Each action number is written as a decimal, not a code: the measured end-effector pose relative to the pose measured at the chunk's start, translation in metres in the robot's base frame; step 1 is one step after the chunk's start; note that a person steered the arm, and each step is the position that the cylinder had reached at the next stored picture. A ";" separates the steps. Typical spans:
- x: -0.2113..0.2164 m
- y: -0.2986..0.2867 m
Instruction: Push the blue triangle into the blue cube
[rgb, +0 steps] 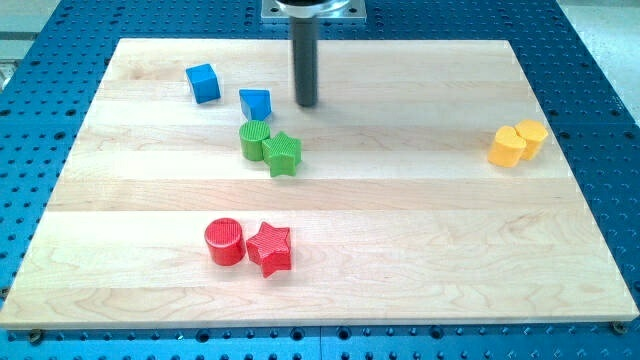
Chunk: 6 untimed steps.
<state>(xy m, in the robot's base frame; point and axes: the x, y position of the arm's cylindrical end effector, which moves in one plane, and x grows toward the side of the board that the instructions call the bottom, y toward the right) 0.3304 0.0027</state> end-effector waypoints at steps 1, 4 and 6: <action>0.030 -0.062; -0.039 -0.212; 0.005 -0.124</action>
